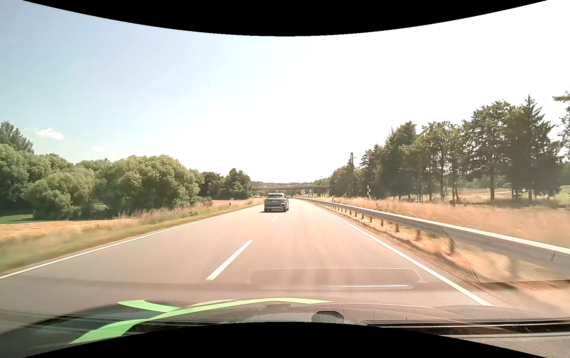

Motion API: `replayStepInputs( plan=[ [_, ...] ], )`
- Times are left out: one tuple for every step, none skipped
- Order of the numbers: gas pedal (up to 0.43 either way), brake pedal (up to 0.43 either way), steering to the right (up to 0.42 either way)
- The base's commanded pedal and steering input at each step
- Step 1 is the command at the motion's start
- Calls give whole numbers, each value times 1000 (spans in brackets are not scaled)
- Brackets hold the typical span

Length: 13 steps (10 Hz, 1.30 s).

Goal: Follow the waypoints while adhering to traffic rules and regulations

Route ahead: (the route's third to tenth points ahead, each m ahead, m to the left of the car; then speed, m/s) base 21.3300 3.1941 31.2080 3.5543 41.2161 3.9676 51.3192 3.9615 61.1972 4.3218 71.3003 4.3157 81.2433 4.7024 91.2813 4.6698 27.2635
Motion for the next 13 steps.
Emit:
replayStepInputs(
  plan=[
    [260, 0, -3],
    [248, 0, -3],
    [240, 0, -3],
    [228, 0, -3],
    [228, 0, -3],
    [240, 0, -3],
    [248, 0, -3],
    [248, 0, -3],
    [248, 0, -3],
    [248, 0, -3],
    [228, 0, -3],
    [228, 0, -4],
    [228, 0, -4]
  ],
)
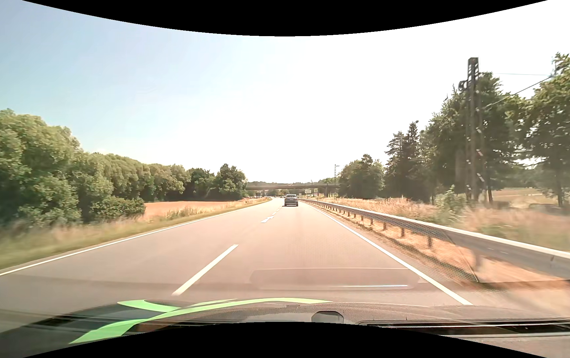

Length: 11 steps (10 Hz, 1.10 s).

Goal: Follow the waypoints while adhering to traffic rules and regulations

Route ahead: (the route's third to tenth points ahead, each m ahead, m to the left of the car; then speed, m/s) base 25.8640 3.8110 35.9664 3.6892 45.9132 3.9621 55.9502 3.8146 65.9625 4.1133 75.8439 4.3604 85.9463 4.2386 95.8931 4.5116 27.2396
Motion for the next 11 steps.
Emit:
replayStepInputs(
  plan=[
    [228, 0, -5],
    [240, 0, -7],
    [240, 0, -7],
    [260, 0, -7],
    [268, 0, -7],
    [268, 0, -7],
    [268, 0, -7],
    [268, 0, -7],
    [268, 0, -7],
    [268, 0, -7],
    [260, 0, -7]
  ],
)
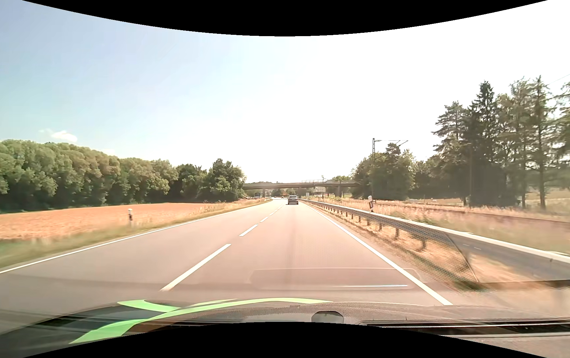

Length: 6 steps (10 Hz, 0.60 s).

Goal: Follow the waypoints while adhering to traffic rules and regulations

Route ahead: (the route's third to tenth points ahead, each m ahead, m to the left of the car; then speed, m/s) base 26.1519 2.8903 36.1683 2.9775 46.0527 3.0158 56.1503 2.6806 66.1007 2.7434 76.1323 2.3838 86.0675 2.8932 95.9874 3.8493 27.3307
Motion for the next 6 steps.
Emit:
replayStepInputs(
  plan=[
    [260, 0, -7],
    [260, 0, -7],
    [240, 0, -7],
    [240, 0, -7],
    [228, 0, -7],
    [228, 0, -7]
  ],
)
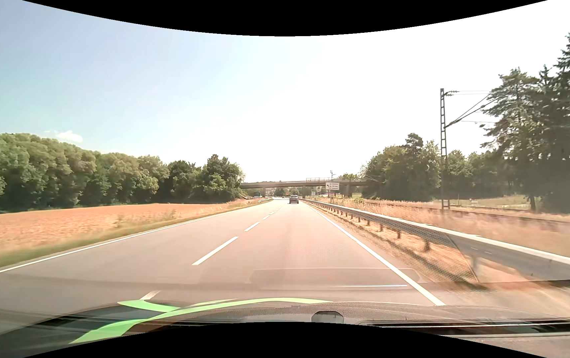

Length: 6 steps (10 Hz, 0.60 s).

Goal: Follow the waypoints while adhering to traffic rules and regulations

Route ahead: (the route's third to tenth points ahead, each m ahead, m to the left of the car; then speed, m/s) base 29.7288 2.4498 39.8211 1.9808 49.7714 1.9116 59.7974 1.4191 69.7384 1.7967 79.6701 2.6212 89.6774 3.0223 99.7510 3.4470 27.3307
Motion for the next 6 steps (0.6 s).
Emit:
replayStepInputs(
  plan=[
    [240, 0, -7],
    [240, 0, -7],
    [248, 0, -7],
    [248, 0, -7],
    [248, 0, -7],
    [248, 0, -6]
  ],
)
